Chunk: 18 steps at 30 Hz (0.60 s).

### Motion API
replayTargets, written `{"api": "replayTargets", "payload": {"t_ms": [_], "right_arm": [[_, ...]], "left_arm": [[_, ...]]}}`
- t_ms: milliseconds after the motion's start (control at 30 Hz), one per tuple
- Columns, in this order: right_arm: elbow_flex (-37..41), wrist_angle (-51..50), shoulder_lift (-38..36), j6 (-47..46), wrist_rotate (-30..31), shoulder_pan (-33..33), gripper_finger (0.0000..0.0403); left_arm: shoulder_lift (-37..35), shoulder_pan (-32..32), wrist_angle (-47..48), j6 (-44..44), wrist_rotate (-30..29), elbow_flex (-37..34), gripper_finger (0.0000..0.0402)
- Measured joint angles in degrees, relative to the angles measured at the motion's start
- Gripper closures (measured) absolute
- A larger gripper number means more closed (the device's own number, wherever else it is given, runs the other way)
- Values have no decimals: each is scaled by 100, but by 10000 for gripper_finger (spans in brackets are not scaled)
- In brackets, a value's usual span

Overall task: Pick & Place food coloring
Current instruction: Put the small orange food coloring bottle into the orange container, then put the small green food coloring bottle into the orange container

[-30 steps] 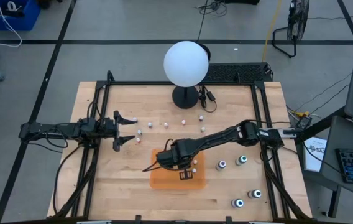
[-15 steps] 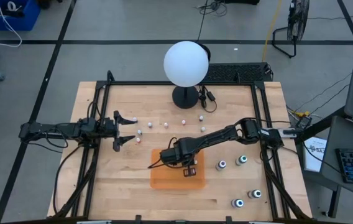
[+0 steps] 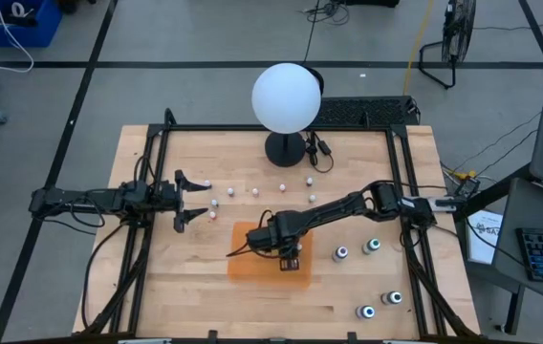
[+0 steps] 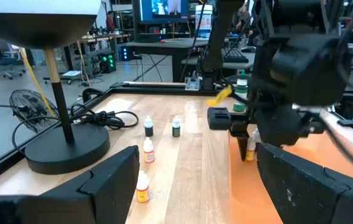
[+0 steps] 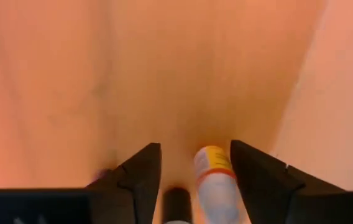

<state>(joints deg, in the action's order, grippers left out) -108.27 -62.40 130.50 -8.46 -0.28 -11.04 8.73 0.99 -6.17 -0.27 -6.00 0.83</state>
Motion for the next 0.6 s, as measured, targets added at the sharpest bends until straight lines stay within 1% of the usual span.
{"api": "replayTargets", "payload": {"t_ms": [267,367,467,600], "right_arm": [[-9,137,-601,-199,12,-29,224],[-11,-35,-913,-193,69,-27,224],[-11,-413,-1294,-181,546,24,223],[207,-791,-1971,-351,1698,162,223]], "left_arm": [[0,0,-3,0,0,1,78],[0,0,-4,0,0,1,78],[0,0,2,0,0,1,78],[0,0,8,0,0,1,78]]}}
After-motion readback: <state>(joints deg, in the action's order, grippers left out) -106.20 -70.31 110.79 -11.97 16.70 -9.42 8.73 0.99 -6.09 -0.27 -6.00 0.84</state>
